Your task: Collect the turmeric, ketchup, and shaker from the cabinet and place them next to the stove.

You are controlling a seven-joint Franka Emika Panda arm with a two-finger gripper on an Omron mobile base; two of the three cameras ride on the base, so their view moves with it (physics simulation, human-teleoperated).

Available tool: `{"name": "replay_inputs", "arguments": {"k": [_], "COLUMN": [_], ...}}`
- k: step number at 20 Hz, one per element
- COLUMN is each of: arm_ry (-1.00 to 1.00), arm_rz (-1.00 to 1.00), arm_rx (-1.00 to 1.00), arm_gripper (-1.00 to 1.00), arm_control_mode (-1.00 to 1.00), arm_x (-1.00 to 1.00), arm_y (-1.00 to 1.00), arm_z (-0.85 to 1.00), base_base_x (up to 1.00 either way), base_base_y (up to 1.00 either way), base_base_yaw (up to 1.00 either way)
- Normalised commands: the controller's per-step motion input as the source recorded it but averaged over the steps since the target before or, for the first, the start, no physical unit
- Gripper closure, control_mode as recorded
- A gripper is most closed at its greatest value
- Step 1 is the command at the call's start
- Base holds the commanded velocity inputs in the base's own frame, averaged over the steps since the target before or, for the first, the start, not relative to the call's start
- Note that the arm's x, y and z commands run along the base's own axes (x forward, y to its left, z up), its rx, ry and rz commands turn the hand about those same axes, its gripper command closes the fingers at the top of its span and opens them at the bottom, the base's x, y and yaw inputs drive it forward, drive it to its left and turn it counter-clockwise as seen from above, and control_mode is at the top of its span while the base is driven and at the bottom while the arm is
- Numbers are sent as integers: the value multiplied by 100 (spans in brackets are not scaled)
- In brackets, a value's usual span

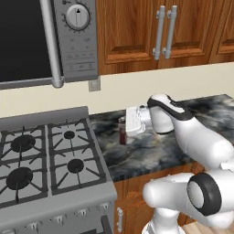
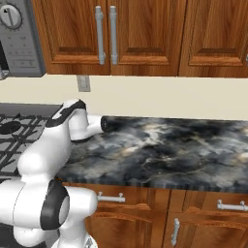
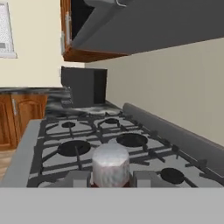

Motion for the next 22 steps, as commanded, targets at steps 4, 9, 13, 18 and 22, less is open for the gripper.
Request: {"name": "replay_inputs", "arguments": {"k": [4, 9, 13, 18, 22], "arm_ry": [3, 0, 0, 0, 0], "arm_rz": [13, 14, 12, 7, 0], "arm_rx": [0, 0, 0, 0, -3], "arm_gripper": [100, 100, 100, 100, 100], "arm_control_mode": [-100, -100, -100, -100, -100], "arm_x": [55, 46, 47, 32, 21], "arm_y": [14, 17, 22, 21, 3], "arm_z": [-24, -25, -39, -40, -26], "base_base_x": [0, 0, 0, 0, 0], "base_base_y": [0, 0, 0, 0, 0], "base_base_yaw": [0, 0, 0, 0, 0]}}
